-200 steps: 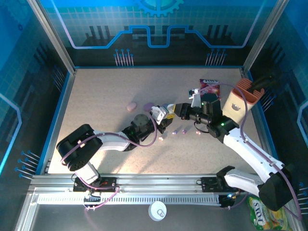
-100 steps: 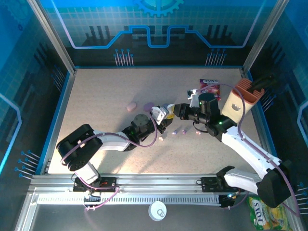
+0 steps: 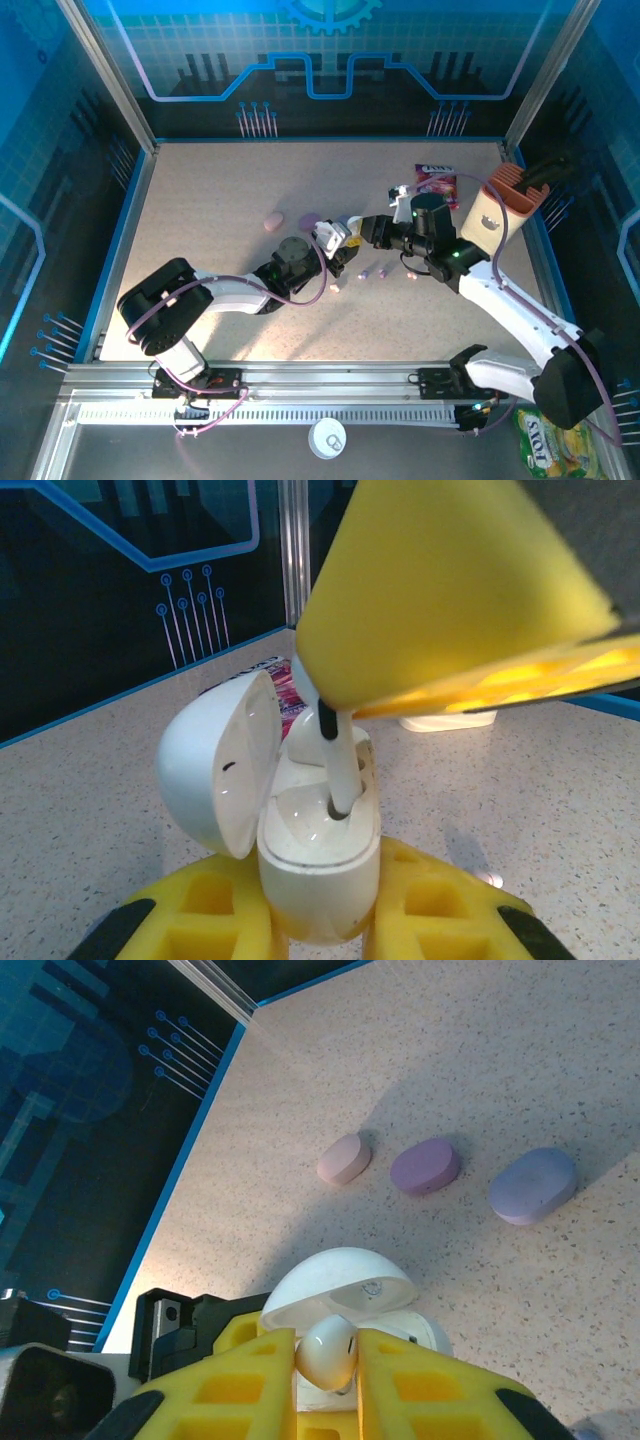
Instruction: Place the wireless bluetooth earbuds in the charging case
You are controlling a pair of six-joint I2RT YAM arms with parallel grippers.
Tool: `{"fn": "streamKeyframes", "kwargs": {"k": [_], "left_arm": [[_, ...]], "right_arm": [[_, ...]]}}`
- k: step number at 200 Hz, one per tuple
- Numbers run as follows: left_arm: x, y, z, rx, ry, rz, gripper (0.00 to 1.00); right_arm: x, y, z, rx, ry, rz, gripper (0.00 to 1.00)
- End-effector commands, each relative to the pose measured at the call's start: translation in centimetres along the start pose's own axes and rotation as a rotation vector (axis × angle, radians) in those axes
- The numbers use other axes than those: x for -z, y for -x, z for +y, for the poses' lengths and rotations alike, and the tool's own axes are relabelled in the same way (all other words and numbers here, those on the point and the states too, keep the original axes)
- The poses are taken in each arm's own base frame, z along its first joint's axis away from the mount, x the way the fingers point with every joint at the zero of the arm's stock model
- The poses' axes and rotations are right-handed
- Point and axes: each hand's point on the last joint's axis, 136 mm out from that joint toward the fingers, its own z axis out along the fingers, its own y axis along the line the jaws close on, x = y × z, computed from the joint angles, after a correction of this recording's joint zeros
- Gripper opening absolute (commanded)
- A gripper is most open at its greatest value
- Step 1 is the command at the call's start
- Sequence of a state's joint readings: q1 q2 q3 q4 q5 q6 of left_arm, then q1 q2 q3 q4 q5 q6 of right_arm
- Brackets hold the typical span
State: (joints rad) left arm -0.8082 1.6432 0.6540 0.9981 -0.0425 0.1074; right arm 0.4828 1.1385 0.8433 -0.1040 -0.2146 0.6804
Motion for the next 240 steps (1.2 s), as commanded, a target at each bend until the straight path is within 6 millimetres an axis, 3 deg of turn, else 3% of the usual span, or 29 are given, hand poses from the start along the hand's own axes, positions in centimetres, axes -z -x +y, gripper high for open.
{"fn": "streamKeyframes", "kwargs": {"k": [1, 48, 95, 119, 135, 200, 240], "left_arm": [[0.1, 2.0, -0.1, -0.014, 0.006, -0.051, 0.1], [0.0, 2.0, 0.3, -0.006, 0.03, -0.038, 0.1], [-0.2, 2.0, 0.2, 0.003, 0.022, -0.041, 0.1], [-0.2, 1.9, 0.1, 0.003, 0.017, -0.039, 0.1], [-0.1, 1.9, 0.1, 0.005, 0.018, -0.04, 0.1], [0.1, 1.7, -0.2, 0.006, 0.005, -0.037, 0.1], [-0.1, 1.3, -0.2, 0.009, 0.003, -0.025, 0.1]], "right_arm": [[-0.4, -0.5, -1.5, 0.0, -0.039, 0.009, 0.19], [-0.5, -1.1, -1.4, -0.016, -0.033, 0.031, 0.22], [0.7, -0.4, -0.4, -0.003, -0.023, 0.006, 0.41], [1.4, 0.3, 0.1, 0.01, -0.022, -0.013, 0.46], [1.6, 0.5, 0.2, 0.008, -0.017, -0.018, 0.45], [0.5, 0.2, 0.4, -0.017, 0.013, 0.022, 0.25], [0.4, -0.2, 0.7, -0.02, 0.029, 0.041, 0.23]]}}
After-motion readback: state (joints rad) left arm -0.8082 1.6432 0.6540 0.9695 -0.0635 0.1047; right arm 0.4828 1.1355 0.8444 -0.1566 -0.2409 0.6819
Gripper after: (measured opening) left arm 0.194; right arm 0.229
